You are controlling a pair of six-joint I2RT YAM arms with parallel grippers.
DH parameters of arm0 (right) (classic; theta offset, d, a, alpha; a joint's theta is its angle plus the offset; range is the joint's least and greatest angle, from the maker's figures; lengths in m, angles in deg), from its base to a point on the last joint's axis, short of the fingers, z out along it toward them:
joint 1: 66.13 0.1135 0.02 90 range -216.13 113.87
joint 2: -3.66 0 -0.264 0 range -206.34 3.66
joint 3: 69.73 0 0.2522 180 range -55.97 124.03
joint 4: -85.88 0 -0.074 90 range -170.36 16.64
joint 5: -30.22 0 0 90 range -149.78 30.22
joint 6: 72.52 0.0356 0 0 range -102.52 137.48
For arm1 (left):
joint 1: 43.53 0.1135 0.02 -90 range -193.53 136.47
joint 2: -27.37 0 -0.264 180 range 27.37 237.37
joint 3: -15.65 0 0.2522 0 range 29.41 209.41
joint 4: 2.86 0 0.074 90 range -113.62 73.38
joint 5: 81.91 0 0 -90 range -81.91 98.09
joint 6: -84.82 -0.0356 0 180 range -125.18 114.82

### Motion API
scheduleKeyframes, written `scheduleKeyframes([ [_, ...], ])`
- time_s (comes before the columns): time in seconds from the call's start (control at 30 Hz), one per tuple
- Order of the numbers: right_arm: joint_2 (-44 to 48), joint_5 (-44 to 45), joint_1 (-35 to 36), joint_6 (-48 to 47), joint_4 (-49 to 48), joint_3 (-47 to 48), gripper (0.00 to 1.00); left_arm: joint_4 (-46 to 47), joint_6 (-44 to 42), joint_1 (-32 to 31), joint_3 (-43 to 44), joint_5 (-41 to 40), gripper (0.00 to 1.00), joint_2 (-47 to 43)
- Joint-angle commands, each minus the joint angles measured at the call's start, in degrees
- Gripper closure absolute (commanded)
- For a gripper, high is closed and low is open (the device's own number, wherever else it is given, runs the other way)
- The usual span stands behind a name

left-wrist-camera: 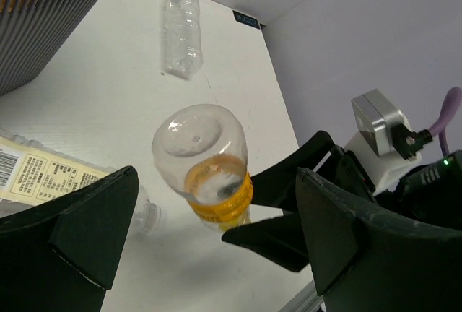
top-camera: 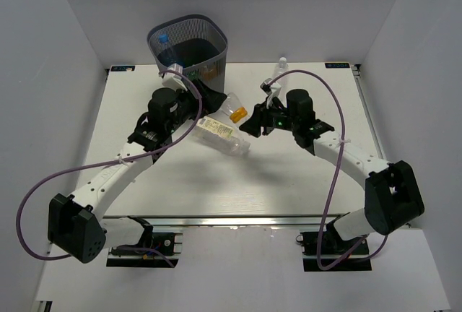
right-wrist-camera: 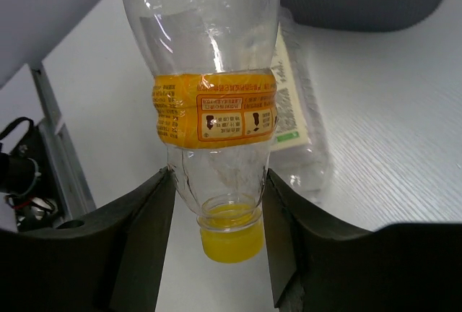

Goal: Put the plastic bottles in the bin

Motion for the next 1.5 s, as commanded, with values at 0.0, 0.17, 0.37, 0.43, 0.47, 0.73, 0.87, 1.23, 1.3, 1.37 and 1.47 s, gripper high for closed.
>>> scheduleKeyframes([
  [0.0, 2.77, -2.47, 2.68, 5.01, -9.23, 1.38, 0.91, 1.45, 0.31, -0.62, -0.23, -3.13, 0.02, -0.19],
  [0.17, 4.01, -2.74, 5.24, 6.68, -14.42, 0.68, 0.9, 1.36, -0.05, -1.59, -0.06, -3.13, 0.02, 0.96],
  [0.37, 4.54, -4.14, 7.52, 6.95, -17.24, 0.68, 0.88, 1.79, -0.05, -2.2, 0.56, -3.13, 0.05, 2.19],
  [0.43, 4.63, -4.32, 7.53, 6.86, -16.81, 0.85, 0.82, 2.41, 0.04, -2.38, 0.21, -3.05, 0.16, 1.66],
  [0.47, 4.63, -3.8, 7.53, 6.77, -16.54, 0.85, 0.79, 2.58, 0.04, -2.29, 0.21, -2.87, 0.25, 1.4],
  [0.73, 5.24, 1.74, 7.7, 3.61, -11.02, 1.64, 0.11, 1.45, -1.54, -2.29, 1.69, -6.91, 0.64, -0.54],
  [0.87, 6.73, 10.78, 7.7, 0.89, -3.99, 2.78, 0.11, -5.22, -4.52, -2.29, 7.23, -13.4, 0.66, -0.18],
  [1.23, 12.89, 23.1, 1.48, -1.05, -2.22, -2.66, 0.11, -9.9, -12.35, 3.5, 29.36, -27.2, 0.66, 6.4],
  [1.3, 13.24, 22.84, -0.11, -0.35, -1.42, -3.27, 0.11, -9.46, -12.53, 7.71, 34.54, -28.44, 0.65, 10.07],
  [1.37, 13.42, 22.84, -2.4, 0.09, -1.16, -3.71, 0.11, -8.41, -12.44, 11.66, 37.46, -27.83, 0.64, 12.72],
  [1.47, 13.15, 23.01, -5.04, 0.7, -0.55, -3.8, 0.11, -8.14, -13.75, 13.7, 44.4, -27.83, 0.6, 19.31],
])
